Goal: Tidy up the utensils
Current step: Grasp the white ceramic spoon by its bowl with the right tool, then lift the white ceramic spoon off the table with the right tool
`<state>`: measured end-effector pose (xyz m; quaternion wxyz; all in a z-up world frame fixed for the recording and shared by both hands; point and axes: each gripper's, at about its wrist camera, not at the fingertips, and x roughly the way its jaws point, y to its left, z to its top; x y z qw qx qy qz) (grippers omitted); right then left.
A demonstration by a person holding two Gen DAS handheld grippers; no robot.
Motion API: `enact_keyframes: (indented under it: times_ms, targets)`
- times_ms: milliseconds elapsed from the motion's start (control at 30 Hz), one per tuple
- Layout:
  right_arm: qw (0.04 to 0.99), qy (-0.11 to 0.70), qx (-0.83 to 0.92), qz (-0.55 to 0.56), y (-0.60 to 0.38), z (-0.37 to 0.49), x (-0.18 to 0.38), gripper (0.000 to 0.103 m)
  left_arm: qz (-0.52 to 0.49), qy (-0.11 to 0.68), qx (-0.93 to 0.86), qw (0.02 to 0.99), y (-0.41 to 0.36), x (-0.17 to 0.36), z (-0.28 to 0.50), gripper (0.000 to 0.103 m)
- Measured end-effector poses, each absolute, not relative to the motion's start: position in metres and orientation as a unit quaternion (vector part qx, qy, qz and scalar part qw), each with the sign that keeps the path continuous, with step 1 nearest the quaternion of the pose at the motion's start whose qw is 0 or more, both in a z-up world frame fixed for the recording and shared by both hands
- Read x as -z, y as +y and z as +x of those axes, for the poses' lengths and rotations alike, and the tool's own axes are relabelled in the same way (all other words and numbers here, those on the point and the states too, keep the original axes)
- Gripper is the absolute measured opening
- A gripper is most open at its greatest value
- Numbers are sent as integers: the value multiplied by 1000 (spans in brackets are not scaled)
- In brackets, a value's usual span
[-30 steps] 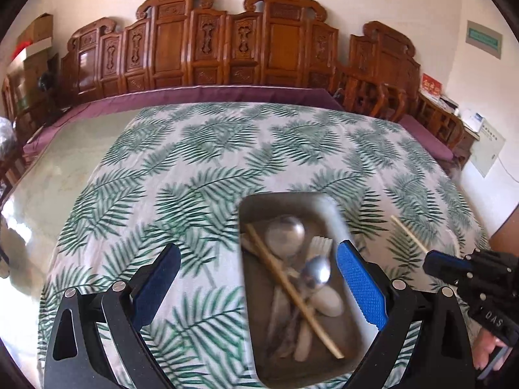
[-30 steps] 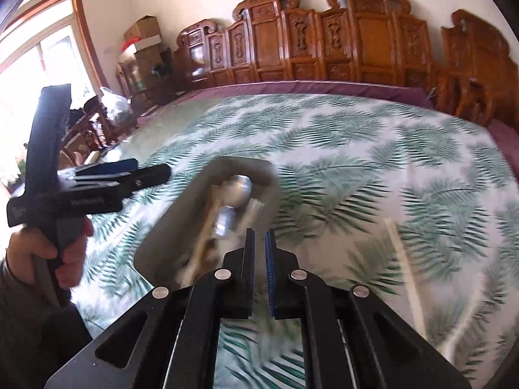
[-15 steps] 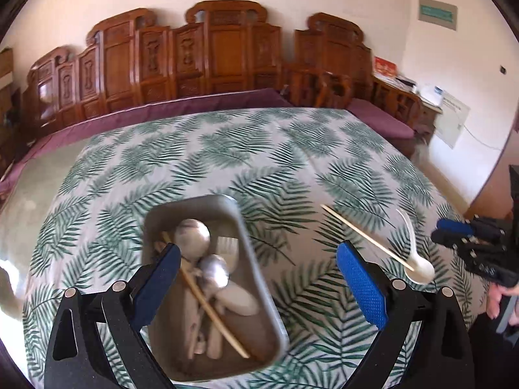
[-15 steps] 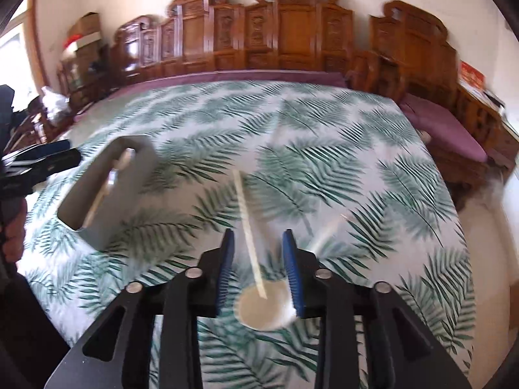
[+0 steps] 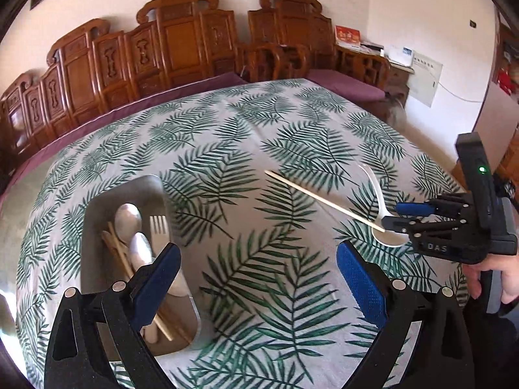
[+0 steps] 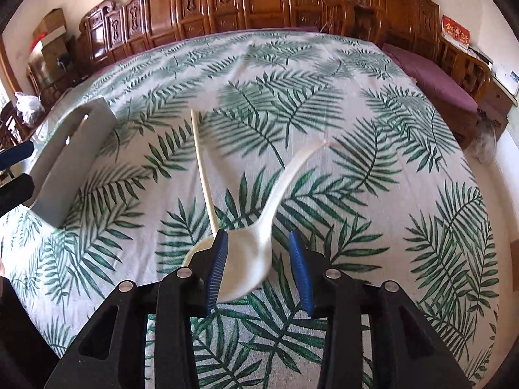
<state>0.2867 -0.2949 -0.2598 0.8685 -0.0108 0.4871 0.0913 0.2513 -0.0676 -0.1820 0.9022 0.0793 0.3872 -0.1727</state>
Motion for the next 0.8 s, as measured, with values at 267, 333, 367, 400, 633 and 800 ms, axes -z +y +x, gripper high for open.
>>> enact_keyframes:
  times_ms: [267,333,367,400,633,800]
  targets:
    - [863,496,-100,-5,-291,284,268,34,87,393,172,899,-74,188,251,93]
    - [862,497,-98,-5,-292,284,268,21,86,393,170,900,-73,187,251,93]
    - [861,498,-100,0,-293,284,268,14,86,393,169,900,-72,188,251,93]
    - [861,497,-103,7,-294,284,267,10,85,394,169,900,-72,188,251,93]
    - [870,480,-115,19,-297,285,253,5,88,400,166,897,-73,193,252,93]
    - [885,456,-93,-7,-307,285,242,5,91,407,162,894,-80,200,252,93]
